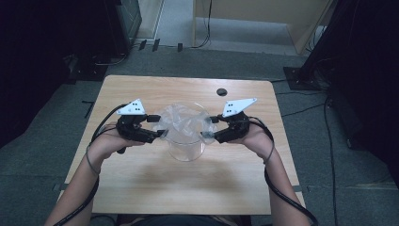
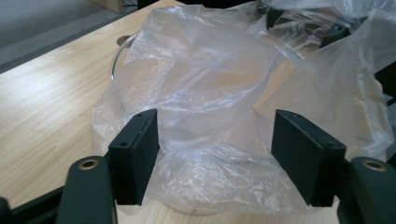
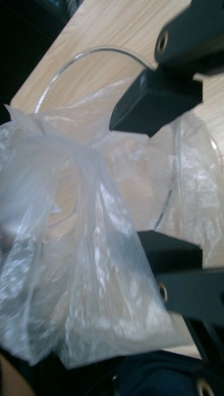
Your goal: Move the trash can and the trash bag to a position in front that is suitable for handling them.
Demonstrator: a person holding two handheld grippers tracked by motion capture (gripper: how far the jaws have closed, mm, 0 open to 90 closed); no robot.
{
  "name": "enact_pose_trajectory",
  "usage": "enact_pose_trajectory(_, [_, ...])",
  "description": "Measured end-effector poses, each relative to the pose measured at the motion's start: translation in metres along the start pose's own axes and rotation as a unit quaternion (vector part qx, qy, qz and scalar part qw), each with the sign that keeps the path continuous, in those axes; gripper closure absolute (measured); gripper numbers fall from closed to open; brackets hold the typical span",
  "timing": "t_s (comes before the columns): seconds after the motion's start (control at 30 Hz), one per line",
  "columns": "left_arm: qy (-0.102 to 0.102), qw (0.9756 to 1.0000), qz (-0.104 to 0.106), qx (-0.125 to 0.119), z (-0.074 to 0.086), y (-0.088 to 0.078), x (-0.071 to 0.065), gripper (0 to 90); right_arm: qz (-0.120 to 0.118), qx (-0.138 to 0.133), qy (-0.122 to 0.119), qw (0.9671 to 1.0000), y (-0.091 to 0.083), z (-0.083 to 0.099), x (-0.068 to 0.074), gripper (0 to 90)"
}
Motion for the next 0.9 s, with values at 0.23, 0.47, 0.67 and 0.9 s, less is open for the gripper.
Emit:
enact_pose_trajectory(0.23, [-0.002,1.0,-0.002,0.006,0.004,0.002,0.0,25.4,0.0,0.029,0.009,0.9995,0.003,0.005,0.002,26.8])
enact_pose_trajectory(0.47, [-0.002,0.9999,0.007,0.014,0.009,0.003,-0.001,22.1,0.013,0.043,-0.013,0.9989,0.004,0.005,0.003,23.9])
enact_pose_trajectory(0.67, [0.005,0.9997,0.014,0.021,0.013,0.005,-0.002,20.5,0.034,0.054,-0.017,0.9978,0.0,0.006,0.0,21.3])
enact_pose_trajectory(0.9, [0.008,0.9995,0.016,0.024,0.017,0.006,-0.001,19.3,0.036,0.065,-0.005,0.9972,0.002,0.012,-0.004,19.6])
Point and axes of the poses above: each handheld gripper's, and its own axes: y roughly forward along the jaws, z roughly out of its underside, x roughly to its left, the point moved 5 cm from there along y, roughly forward along the jaws, and after that the axes turned 2 degrees about -z, right-handed, at the moved point
